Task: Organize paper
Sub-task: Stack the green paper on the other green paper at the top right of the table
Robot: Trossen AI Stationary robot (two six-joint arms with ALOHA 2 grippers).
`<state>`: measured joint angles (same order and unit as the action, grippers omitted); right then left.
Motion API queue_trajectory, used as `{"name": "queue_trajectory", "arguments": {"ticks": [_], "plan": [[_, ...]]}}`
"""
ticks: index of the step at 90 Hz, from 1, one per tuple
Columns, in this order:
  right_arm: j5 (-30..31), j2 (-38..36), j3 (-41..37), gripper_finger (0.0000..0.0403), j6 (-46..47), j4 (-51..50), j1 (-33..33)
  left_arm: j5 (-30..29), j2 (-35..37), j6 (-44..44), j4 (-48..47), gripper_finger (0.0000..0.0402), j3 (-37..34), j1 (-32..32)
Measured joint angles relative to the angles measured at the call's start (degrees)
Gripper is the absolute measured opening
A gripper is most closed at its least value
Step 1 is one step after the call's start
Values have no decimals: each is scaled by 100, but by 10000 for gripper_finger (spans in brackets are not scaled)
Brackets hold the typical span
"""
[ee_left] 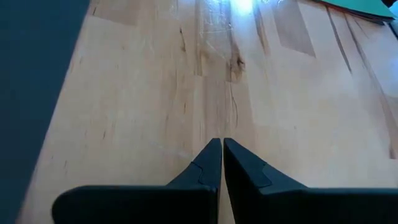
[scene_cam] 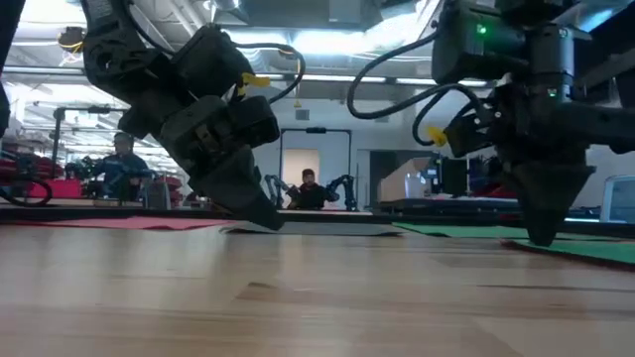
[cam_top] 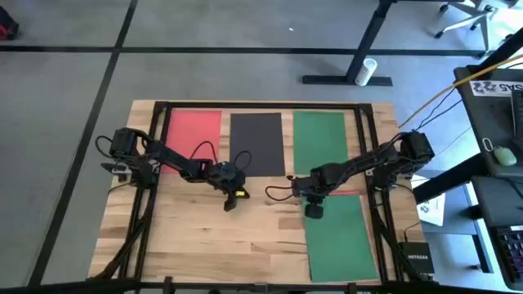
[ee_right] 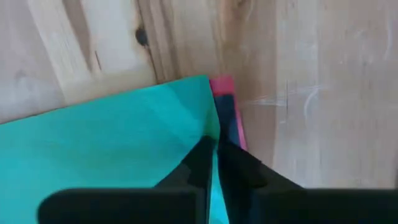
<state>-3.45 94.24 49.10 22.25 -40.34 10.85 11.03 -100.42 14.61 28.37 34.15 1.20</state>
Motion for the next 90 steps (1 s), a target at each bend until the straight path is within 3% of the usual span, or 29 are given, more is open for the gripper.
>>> {"name": "queue_trajectory", "arguments": {"ticks": [52, 90], "plan": [[879, 15, 604, 0, -322, -761, 0, 2, 0, 0, -86, 0, 0, 2], [2234, 15, 752, 0, -769, -1183, -583, 0, 0, 24, -84, 0, 0, 4]]}}
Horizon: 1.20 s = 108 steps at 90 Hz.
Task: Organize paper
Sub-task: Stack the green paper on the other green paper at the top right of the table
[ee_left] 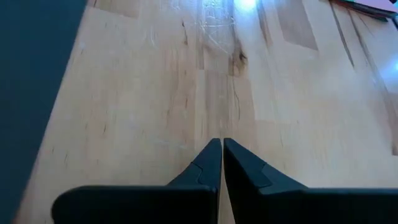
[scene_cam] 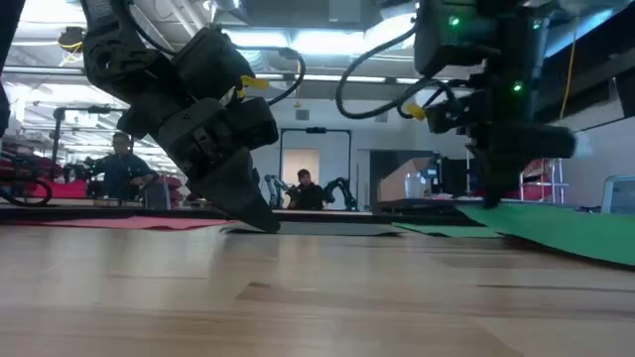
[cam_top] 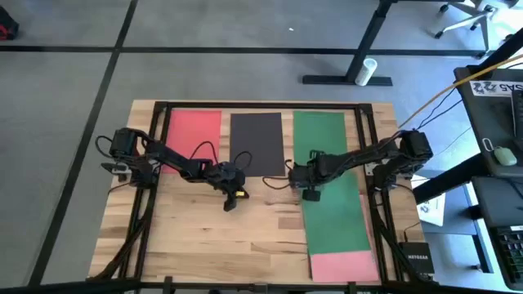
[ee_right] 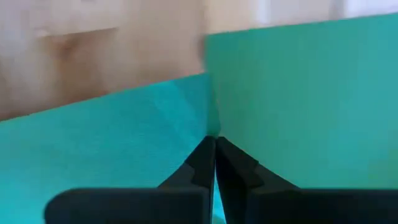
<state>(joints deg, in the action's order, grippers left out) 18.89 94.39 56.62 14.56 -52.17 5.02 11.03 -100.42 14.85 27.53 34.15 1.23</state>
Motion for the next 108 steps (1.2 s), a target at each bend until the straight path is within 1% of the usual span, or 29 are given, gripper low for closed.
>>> {"name": "queue_trajectory", "arguments": {"ticks": [23, 45, 60, 74, 88, 100, 108], "plan": [[339, 0, 0, 0, -1028, 426, -790, 0, 0, 7, 2, 0, 0, 71], [363, 0, 0, 0, -2242, 896, -1718, -29, 0, 36, 1, 0, 0, 160], [351, 0, 0, 0, -3170, 1453, -2423, -163, 0, 123, 2, 0, 0, 168], [158, 0, 31, 0, -3905, 1966, -3129, -230, 0, 196, 0, 0, 0, 196], [50, -2, 387, 0, -4461, 2238, -3687, -267, 0, 277, 0, 0, 0, 216], [-508, -2, 855, 0, -4774, 2321, -4129, -293, 0, 282, 4, 0, 0, 214], [-701, -2, 1077, 0, -4827, 2401, -4334, -308, 0, 308, 7, 0, 0, 214]]}}
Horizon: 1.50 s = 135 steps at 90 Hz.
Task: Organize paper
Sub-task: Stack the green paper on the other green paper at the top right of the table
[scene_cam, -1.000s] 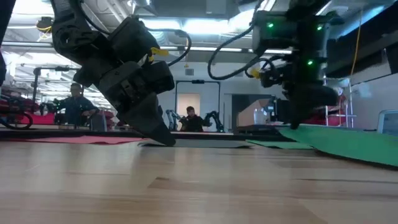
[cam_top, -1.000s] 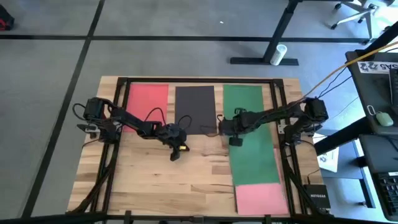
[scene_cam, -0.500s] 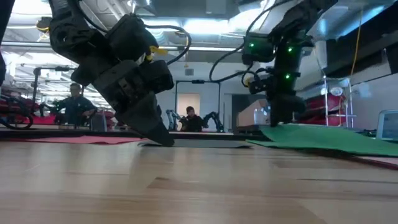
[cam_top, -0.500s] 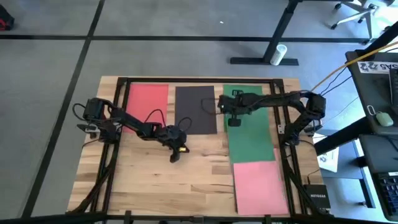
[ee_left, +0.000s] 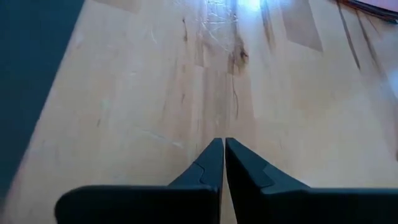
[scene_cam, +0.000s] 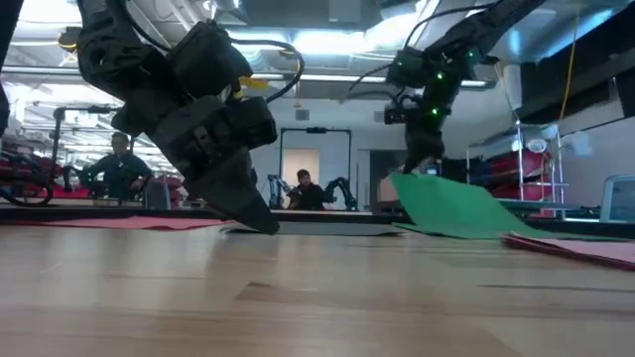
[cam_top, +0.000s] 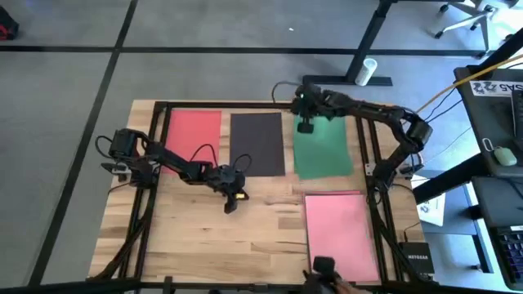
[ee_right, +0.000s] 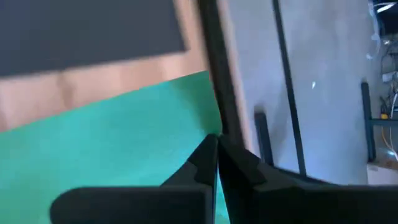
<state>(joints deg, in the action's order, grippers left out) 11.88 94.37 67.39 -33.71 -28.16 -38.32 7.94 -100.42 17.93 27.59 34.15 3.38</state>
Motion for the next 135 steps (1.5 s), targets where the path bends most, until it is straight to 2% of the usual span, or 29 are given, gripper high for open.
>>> {"name": "queue_trajectory", "arguments": {"ticks": [25, 54, 135], "plan": [[-250, 137, 103, 0, -133, 97, -388, -79, 0, 13, -2, 0, 0, -2], [-416, 599, 97, 0, -134, 153, -421, -125, 0, 103, -2, 0, 0, -4], [-702, 610, 97, 0, -131, 39, -608, -138, 0, 142, -4, 0, 0, 0]]}}
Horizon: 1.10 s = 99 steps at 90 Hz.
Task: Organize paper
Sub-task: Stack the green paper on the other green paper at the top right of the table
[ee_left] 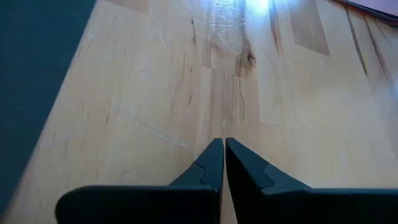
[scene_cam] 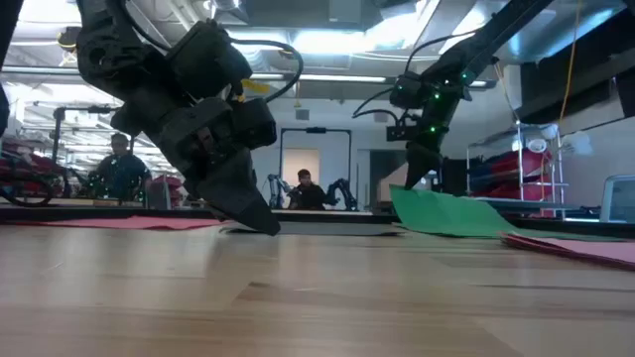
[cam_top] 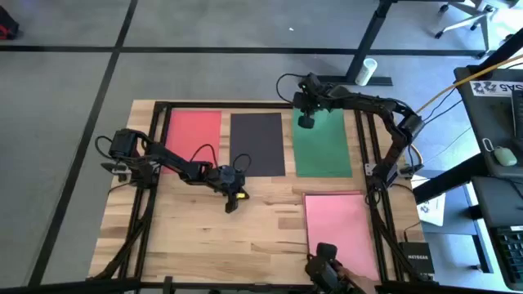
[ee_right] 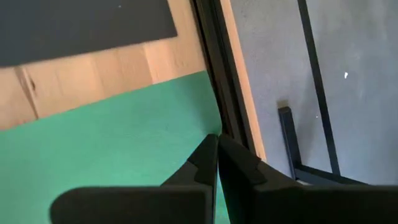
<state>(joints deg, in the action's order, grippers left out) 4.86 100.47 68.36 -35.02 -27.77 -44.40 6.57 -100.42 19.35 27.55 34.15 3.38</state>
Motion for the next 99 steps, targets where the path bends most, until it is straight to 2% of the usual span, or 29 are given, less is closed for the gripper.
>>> {"name": "queue_trajectory", "arguments": {"ticks": [73, 99], "plan": [[-102, 0, -4, 1, 529, -227, -142, -7, 0, 22, 2, 0, 0, 0], [9, 0, -4, 37, 542, -162, -140, -7, 0, 22, 1, 0, 0, 0]]}}
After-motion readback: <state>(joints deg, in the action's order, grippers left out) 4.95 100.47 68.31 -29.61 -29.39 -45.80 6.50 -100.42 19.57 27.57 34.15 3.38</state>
